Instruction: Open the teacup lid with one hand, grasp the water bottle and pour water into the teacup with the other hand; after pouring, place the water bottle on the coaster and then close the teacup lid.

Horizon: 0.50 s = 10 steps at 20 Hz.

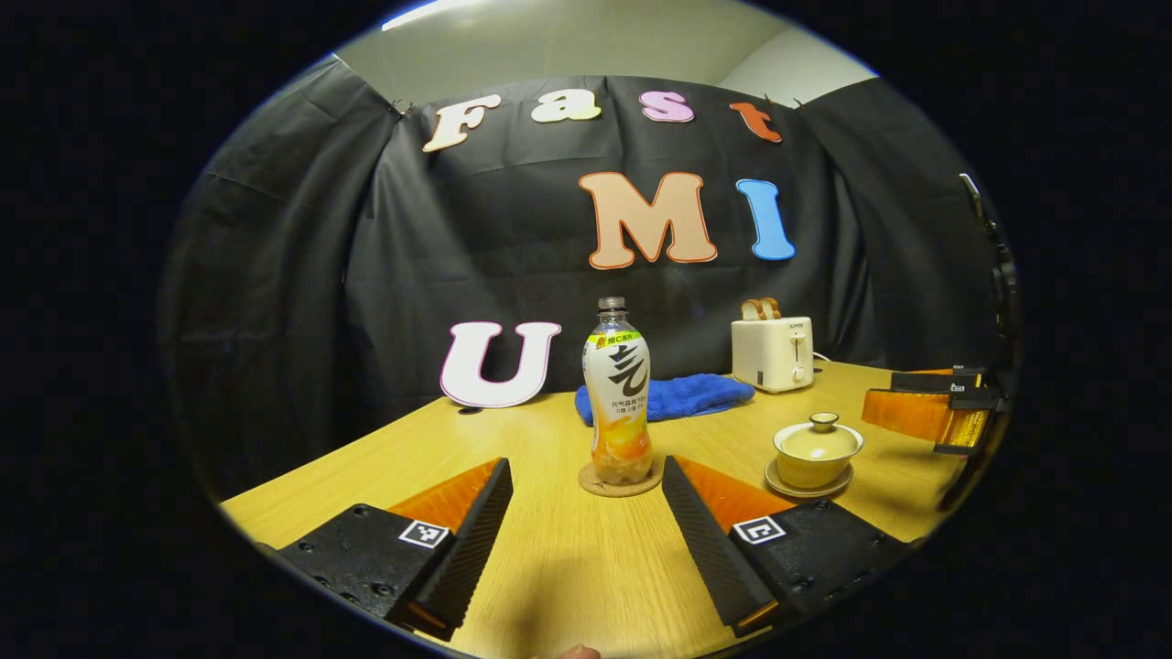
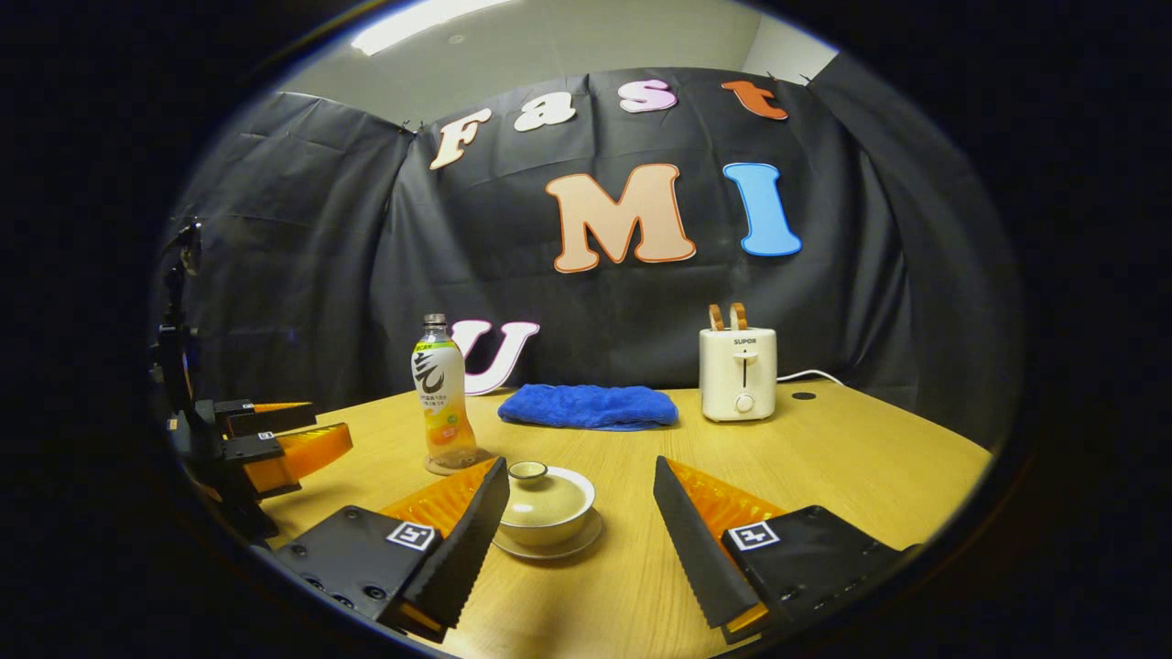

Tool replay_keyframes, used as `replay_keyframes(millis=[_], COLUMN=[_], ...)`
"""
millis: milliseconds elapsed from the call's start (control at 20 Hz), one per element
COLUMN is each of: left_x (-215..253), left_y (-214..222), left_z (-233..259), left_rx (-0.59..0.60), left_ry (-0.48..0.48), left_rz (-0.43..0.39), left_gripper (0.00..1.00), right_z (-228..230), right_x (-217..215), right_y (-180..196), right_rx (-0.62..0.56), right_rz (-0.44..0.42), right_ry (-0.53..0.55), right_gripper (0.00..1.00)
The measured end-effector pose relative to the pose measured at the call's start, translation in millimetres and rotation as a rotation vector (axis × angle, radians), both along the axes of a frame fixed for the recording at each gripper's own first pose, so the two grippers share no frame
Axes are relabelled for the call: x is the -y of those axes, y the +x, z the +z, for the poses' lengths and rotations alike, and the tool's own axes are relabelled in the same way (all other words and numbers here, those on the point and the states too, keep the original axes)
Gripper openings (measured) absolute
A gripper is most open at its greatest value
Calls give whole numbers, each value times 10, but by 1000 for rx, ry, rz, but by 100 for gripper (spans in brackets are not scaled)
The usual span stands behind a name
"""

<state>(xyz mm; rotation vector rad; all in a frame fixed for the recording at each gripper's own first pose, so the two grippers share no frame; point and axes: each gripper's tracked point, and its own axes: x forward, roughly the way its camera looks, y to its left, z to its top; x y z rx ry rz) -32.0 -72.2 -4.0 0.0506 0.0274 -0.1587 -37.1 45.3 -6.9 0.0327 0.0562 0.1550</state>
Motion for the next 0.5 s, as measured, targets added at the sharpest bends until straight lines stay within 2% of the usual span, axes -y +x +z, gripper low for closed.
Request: replay_keyframes(millis=[50,100,500], left_x=[3,-8,-100], left_y=[-16,-26,-34], left_z=[6,14,27], left_rx=[5,11,15], left_ry=[-1,-2,-31], left_rz=[0,2,34], left_gripper=[100,96,96], right_z=[14,10,19], right_x=[27,33,109], right_y=[-22,-42,-112], right_rx=[6,11,49], right_rz=[-10,-18,-90], right_ry=[0,2,-15], right_gripper=[99,96,99])
